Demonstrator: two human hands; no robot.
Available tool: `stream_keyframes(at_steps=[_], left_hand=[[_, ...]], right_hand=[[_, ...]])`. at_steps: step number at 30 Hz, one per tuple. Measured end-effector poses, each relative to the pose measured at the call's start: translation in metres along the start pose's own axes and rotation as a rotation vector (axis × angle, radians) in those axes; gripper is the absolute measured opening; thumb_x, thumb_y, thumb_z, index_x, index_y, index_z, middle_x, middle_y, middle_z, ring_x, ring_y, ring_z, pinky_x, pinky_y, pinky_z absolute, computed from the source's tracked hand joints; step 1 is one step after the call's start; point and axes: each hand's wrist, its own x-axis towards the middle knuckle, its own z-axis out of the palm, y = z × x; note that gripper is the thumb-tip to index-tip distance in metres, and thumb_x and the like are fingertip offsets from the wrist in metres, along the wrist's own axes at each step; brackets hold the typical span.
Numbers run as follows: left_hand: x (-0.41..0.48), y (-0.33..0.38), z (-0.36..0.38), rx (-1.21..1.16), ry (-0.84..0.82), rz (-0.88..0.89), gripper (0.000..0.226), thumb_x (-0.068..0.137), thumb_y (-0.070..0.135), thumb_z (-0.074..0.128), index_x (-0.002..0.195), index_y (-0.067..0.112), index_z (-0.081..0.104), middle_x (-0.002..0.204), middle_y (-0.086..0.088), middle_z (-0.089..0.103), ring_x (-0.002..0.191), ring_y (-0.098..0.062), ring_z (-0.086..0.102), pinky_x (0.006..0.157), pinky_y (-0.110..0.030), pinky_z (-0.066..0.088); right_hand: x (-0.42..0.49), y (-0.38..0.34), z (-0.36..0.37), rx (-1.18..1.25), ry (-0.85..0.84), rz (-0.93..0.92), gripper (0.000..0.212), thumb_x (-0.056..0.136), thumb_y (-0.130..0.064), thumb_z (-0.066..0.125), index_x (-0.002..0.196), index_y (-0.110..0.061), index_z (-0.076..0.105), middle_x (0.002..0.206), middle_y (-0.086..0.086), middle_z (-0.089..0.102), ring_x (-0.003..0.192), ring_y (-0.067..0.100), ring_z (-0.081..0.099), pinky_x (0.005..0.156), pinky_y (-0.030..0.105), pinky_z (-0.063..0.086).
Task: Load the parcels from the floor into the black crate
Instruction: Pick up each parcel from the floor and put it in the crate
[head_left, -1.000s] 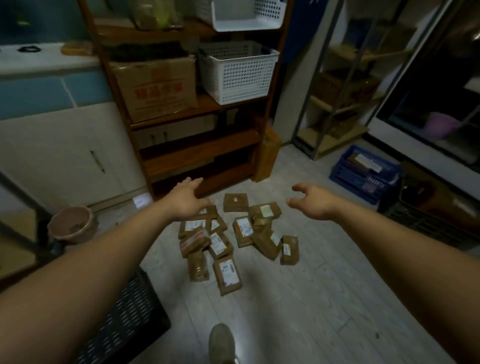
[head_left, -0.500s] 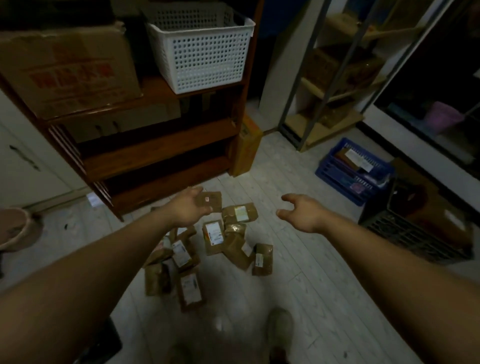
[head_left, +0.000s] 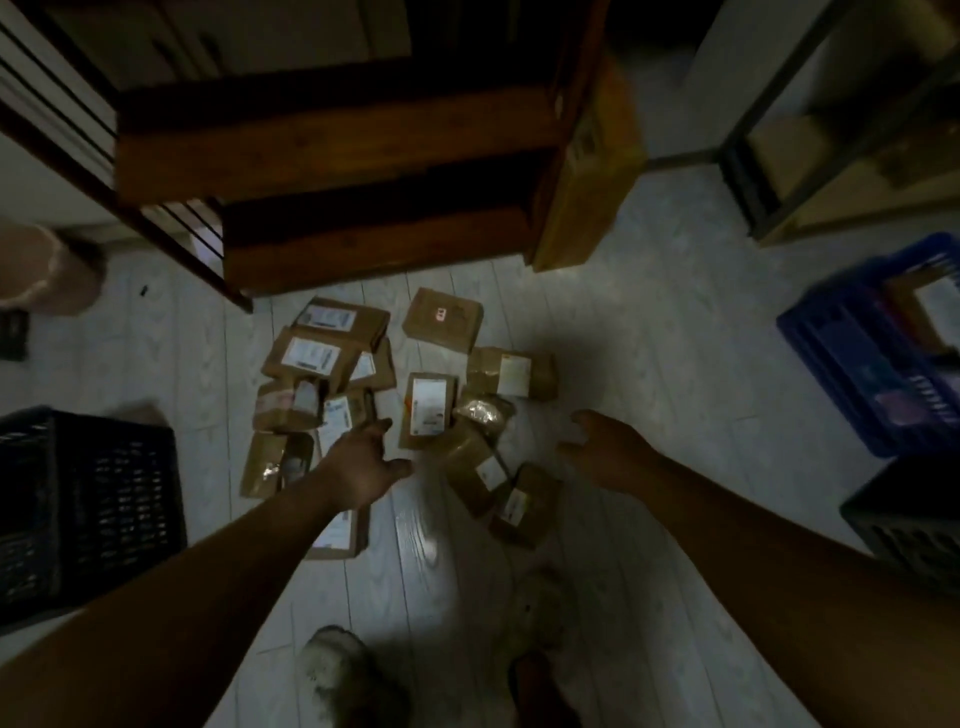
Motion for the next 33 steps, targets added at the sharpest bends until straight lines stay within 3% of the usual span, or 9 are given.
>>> stream_keyframes(at_steps=[6, 10, 13, 16, 20, 24, 28, 31, 33], left_hand=[[0.136, -0.058, 0.075, 0.011, -0.001, -0.002, 0.053, 0.083, 0.020, 0.067, 0.132, 0.013, 0.047, 0.136, -0.010, 0.050, 0.125, -0.028, 0.045, 0.107, -0.042, 0.035], [0.234, -0.107, 0.122, 0.087, -0.033, 0.037, 0.067, 0.081, 0.030, 0.068, 0.140, 0.019, 0.037, 0.145, -0.009, 0.038, 0.134, -0.029, 0.035, 0.109, -0.046, 0.033], [0.288, -0.140, 0.154, 0.121, -0.056, 0.006, 0.084, 0.079, 0.036, 0.069, 0.147, 0.021, 0.021, 0.154, -0.005, 0.021, 0.140, -0.028, 0.021, 0.112, -0.046, 0.028], [0.319, -0.163, 0.181, 0.070, -0.126, 0.040, 0.079, 0.077, 0.031, 0.073, 0.142, 0.021, 0.030, 0.143, -0.004, 0.039, 0.132, -0.025, 0.036, 0.104, -0.037, 0.036], [0.324, -0.178, 0.196, 0.083, -0.057, 0.052, 0.077, 0.075, 0.019, 0.074, 0.140, 0.020, 0.033, 0.133, -0.007, 0.046, 0.122, -0.025, 0.044, 0.095, -0.036, 0.044], [0.300, -0.181, 0.181, -0.129, -0.029, 0.035, 0.061, 0.072, 0.010, 0.076, 0.124, 0.019, 0.046, 0.126, -0.006, 0.051, 0.117, -0.024, 0.049, 0.088, -0.033, 0.048], [0.245, -0.174, 0.137, -0.395, 0.090, -0.012, 0.052, 0.072, 0.012, 0.076, 0.113, 0.031, 0.051, 0.102, 0.002, 0.062, 0.092, -0.016, 0.062, 0.074, -0.030, 0.054], [0.189, -0.166, 0.090, -0.573, 0.215, -0.003, 0.046, 0.073, 0.016, 0.075, 0.103, 0.041, 0.052, 0.095, 0.008, 0.063, 0.083, -0.010, 0.065, 0.062, -0.023, 0.053], [0.148, -0.158, 0.057, -0.644, 0.268, 0.000, 0.048, 0.074, 0.019, 0.074, 0.111, 0.038, 0.050, 0.094, 0.009, 0.064, 0.080, -0.010, 0.067, 0.061, -0.023, 0.052]], right_hand=[[0.143, 0.042, 0.082, 0.078, -0.066, -0.038, 0.048, 0.092, -0.034, 0.055, 0.134, -0.013, 0.044, 0.131, 0.011, 0.053, 0.115, 0.026, 0.053, 0.088, 0.032, 0.044], [0.236, 0.061, 0.152, 0.042, -0.069, -0.139, 0.029, 0.097, -0.031, 0.045, 0.117, -0.012, 0.054, 0.109, 0.011, 0.060, 0.088, 0.019, 0.057, 0.070, 0.026, 0.038], [0.295, 0.077, 0.207, 0.088, -0.074, -0.161, 0.038, 0.097, -0.033, 0.045, 0.131, -0.014, 0.047, 0.122, 0.012, 0.055, 0.109, 0.027, 0.054, 0.083, 0.032, 0.044], [0.324, 0.090, 0.245, 0.128, -0.085, -0.179, 0.050, 0.097, -0.034, 0.045, 0.144, -0.019, 0.032, 0.142, 0.013, 0.042, 0.127, 0.031, 0.043, 0.102, 0.036, 0.036], [0.324, 0.098, 0.266, 0.170, 0.043, -0.188, 0.045, 0.099, -0.031, 0.040, 0.142, -0.021, 0.034, 0.129, 0.014, 0.051, 0.111, 0.029, 0.052, 0.081, 0.030, 0.036], [0.299, 0.085, 0.264, 0.219, 0.089, -0.219, 0.036, 0.098, -0.031, 0.041, 0.132, -0.022, 0.047, 0.119, 0.010, 0.057, 0.098, 0.023, 0.057, 0.075, 0.025, 0.034], [0.256, 0.057, 0.240, 0.178, 0.049, -0.177, 0.042, 0.095, -0.035, 0.048, 0.134, -0.019, 0.044, 0.130, 0.006, 0.052, 0.117, 0.025, 0.050, 0.082, 0.021, 0.030], [0.213, 0.021, 0.211, 0.241, 0.082, -0.142, 0.062, 0.090, -0.034, 0.059, 0.143, -0.020, 0.031, 0.142, 0.006, 0.042, 0.128, 0.025, 0.042, 0.096, 0.031, 0.037], [0.176, -0.014, 0.190, 0.386, 0.098, -0.150, 0.073, 0.087, -0.027, 0.064, 0.147, -0.024, 0.022, 0.145, 0.005, 0.038, 0.131, 0.025, 0.039, 0.102, 0.039, 0.040]])
